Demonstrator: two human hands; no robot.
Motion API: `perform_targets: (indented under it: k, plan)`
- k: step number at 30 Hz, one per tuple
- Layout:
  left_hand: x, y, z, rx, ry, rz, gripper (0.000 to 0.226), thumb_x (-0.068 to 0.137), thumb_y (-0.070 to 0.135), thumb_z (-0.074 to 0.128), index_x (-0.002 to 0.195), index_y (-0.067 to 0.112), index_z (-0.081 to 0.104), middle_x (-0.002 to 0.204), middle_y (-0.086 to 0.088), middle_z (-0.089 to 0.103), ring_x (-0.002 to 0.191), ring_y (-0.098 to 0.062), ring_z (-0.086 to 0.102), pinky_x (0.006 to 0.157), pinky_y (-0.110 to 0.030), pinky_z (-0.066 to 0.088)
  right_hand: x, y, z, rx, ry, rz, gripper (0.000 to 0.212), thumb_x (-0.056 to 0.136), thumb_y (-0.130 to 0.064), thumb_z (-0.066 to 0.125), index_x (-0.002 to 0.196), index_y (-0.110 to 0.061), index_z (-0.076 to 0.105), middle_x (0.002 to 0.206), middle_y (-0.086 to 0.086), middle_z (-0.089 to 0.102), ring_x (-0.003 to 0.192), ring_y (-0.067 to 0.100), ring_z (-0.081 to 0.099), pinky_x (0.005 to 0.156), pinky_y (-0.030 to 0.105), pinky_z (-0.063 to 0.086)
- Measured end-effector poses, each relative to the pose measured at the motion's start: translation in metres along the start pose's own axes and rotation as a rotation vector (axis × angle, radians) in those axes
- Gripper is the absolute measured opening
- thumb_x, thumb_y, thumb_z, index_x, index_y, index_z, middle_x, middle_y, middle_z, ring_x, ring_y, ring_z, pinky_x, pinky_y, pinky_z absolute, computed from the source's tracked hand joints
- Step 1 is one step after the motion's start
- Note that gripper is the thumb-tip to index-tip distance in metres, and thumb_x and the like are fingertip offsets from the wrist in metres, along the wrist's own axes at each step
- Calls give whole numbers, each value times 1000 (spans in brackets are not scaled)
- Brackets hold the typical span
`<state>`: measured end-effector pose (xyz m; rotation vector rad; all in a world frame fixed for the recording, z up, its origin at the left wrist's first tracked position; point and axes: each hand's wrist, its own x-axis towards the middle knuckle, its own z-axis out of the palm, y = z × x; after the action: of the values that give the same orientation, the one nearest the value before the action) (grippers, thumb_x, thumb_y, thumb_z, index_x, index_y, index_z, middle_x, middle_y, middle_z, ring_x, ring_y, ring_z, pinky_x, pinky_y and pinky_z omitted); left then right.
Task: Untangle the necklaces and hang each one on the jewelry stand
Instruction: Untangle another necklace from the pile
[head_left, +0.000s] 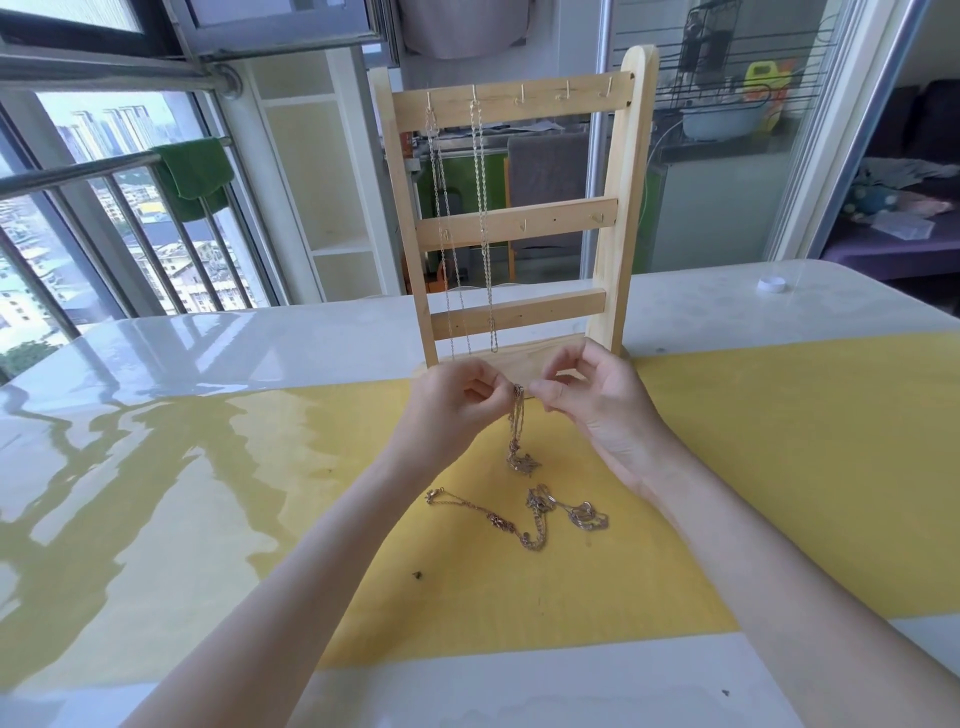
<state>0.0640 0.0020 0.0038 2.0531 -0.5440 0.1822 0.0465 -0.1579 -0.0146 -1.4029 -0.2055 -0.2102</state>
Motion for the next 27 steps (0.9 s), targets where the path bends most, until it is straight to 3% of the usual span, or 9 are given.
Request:
perform_targets:
  k: [4,12,19,23,27]
  plan:
    - [2,-5,1,138,14,68,9,86,8,62,79,3,66,72,-2,67,68,-15,64,68,-21,51,-1,0,3,-114,-22,-5,29,78,6,70,83,-16,52,84,-5,54,72,4,57,72,16,46]
    - [0,-5,2,168,20,144,8,89,11,62,80,10,63,67,12,60,62,6,58,64,-7,45,0,-2,1,-146,-56,3,31,78,6,70,90,-16,51,90,-6,53,78,0,62,79,19,49]
    - [-3,-1,7,-5,-17,91,18,92,7,56,76,13,59,63,10,59,58,1,54,62,-11,43,0,-3,-3,-10,-77,34,37,77,12,67,92,-17,51,95,1,50,83,10,59,76,19,48]
    - [-2,-2,4,-39,-53,76,20,93,9,55,76,17,60,65,5,61,62,-3,55,67,-19,48,1,-4,-2,-24,-91,39,38,77,14,65,91,-16,49,94,3,48,77,8,59,72,17,47]
    - [-1,-2,-2,-27,-108,93,20,92,9,57,77,21,61,65,10,62,62,1,58,69,-15,49,1,-4,0,-56,-96,51,37,78,14,64,90,-16,47,94,3,47,81,15,58,75,20,47]
